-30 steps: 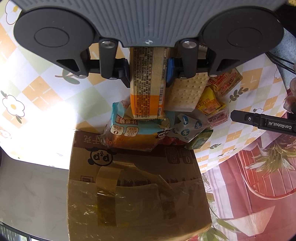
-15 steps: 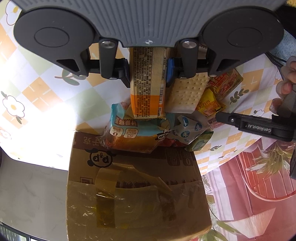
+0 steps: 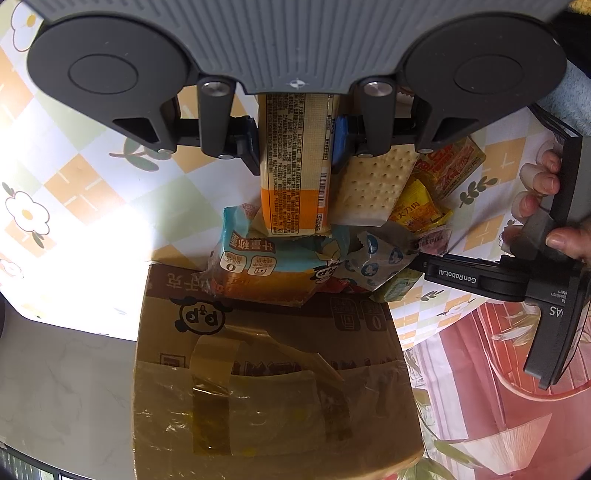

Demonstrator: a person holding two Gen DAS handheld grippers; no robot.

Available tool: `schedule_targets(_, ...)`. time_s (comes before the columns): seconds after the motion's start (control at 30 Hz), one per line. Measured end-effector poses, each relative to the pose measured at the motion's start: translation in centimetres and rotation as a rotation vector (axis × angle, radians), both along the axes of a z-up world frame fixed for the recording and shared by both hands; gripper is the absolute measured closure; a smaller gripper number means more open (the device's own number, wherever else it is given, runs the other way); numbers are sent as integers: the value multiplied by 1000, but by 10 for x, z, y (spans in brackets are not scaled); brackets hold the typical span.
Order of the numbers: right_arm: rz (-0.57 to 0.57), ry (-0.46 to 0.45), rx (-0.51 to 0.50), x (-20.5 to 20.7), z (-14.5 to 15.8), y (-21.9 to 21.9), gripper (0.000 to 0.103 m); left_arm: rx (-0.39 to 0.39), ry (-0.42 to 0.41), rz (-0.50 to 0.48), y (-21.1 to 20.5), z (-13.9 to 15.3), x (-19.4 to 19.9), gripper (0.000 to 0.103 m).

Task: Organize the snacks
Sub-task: 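Grasp the orange biscuit bar with right tool while left tool grasps red jerky packet, then carry the jerky packet and biscuit bar over the box and release them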

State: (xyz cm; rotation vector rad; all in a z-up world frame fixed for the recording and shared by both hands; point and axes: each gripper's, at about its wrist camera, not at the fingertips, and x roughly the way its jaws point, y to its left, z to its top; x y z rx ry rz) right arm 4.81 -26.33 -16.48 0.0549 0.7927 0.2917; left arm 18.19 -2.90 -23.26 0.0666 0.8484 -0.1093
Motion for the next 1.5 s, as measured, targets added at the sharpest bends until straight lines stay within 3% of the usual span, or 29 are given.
schedule_targets(0.1,-2,1,5,0,0,-1,64,39,-7,-15,-1,-1,-8,26)
schedule_targets(0.23,-3,2,7,0,0,-1,64,22,21,-8,16,2,-17,22)
schedule_targets(0.57,-9,1,18,-1,0,-2,64,16,29,-9,45,4,-25,22)
schedule_targets(0.67,-8,2,14,0,1,-2,64,9,10,-36,38,7,-25,38)
schedule_targets(0.73,-5,6,6,1,1,0,64,16,0,-64,32,8,-26,59)
schedule_targets(0.8,-2,8,-1,1,1,0,64,17,-2,-73,31,9,-27,63)
schedule_targets(0.9,3,9,-9,2,1,2,64,-18,-9,-67,36,9,-33,63)
schedule_targets(1.5,-25,-38,26,-7,22,-11,64,-31,-86,-80,40,38,-43,63)
